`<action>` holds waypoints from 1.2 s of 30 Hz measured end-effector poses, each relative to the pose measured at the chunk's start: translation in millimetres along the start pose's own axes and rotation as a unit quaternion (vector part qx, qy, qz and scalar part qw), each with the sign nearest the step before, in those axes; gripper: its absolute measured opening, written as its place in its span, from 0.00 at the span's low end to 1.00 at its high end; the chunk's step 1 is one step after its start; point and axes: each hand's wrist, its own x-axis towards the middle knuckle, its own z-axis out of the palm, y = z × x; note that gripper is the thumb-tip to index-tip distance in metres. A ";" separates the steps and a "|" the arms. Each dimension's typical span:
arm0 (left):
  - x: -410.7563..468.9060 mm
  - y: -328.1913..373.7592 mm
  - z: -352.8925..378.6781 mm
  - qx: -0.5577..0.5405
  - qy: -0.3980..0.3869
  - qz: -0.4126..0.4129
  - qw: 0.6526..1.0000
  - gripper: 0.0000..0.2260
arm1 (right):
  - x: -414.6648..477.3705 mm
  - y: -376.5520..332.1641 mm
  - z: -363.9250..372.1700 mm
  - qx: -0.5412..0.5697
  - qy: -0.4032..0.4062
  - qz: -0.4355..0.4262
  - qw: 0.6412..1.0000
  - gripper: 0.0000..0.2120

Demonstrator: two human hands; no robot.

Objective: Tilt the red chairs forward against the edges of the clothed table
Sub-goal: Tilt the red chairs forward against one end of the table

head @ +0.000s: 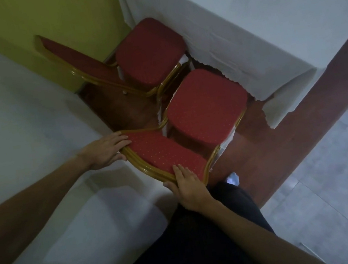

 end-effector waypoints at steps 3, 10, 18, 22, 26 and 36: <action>4.5 -3.3 -3.1 0.005 -0.001 -0.003 1.000 0.42 | 2.6 -9.1 -3.0 0.004 -0.001 -0.001 1.000 0.47; 15.4 -19.9 -11.4 -0.028 0.020 -0.019 0.999 0.41 | 22.8 -18.7 -10.5 -0.010 0.009 0.021 1.000 0.38; 42.0 -47.3 -12.8 -0.088 0.142 0.005 0.986 0.32 | 52.8 -28.8 -29.3 -0.019 0.046 0.031 0.998 0.37; 58.1 -71.8 -23.6 -0.009 0.128 0.100 0.987 0.30 | 56.1 -33.8 -29.5 -0.026 0.077 0.044 0.996 0.44; 74.9 -90.0 -39.7 0.030 0.096 0.157 0.983 0.31 | 64.6 -40.2 -27.3 -0.029 0.105 0.065 0.992 0.45; 96.1 -122.5 -63.9 0.016 0.079 0.181 0.980 0.34 | 90.5 -59.5 -36.5 -0.022 0.132 0.081 0.988 0.42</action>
